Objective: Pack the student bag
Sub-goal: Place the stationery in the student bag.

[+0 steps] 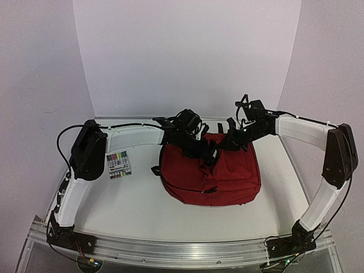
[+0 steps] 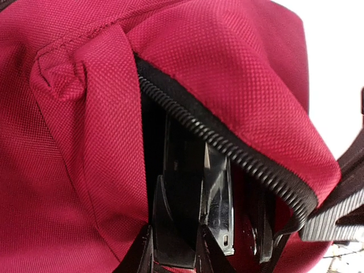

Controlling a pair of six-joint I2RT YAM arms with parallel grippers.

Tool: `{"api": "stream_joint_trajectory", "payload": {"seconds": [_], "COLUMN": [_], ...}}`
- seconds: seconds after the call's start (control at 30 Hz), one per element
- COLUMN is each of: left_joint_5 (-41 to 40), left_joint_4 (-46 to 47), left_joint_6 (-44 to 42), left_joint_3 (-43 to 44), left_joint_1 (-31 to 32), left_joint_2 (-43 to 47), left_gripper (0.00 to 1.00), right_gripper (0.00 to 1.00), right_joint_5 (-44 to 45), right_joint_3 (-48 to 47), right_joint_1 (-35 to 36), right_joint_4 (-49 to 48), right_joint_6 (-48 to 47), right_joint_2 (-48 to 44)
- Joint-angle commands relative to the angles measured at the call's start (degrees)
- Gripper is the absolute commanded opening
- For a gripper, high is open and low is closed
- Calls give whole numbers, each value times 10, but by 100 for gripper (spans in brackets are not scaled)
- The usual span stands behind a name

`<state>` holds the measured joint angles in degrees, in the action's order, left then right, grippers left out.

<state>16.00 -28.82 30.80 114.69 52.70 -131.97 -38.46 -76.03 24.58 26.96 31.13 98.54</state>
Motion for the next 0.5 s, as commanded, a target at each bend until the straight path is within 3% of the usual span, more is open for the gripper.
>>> {"api": "stream_joint_trajectory", "payload": {"seconds": [0.0,0.13,0.27,0.33,0.47], "left_joint_5": [134,173,165,111,-42], "left_joint_4": [171,209,181,132,-37], "left_joint_6": [21,29,19,2,-25], "left_joint_3": [-30,-42,-28,-7,92], "left_joint_1": [7,7,7,8,10], "left_joint_2": [41,40,33,30,-3], "left_gripper": [19,24,24,24,13], "right_gripper": [0,0,0,0,0], "right_joint_5": [-21,2,31,49,52], "right_joint_3": [-30,-16,-12,-14,-19], "right_joint_1": [0,-1,-3,-4,-3], "right_joint_4": [-8,-4,10,20,35], "right_joint_6": [-6,-11,-22,-25,-6], "right_joint_2": [1,-7,-19,-26,-37]}}
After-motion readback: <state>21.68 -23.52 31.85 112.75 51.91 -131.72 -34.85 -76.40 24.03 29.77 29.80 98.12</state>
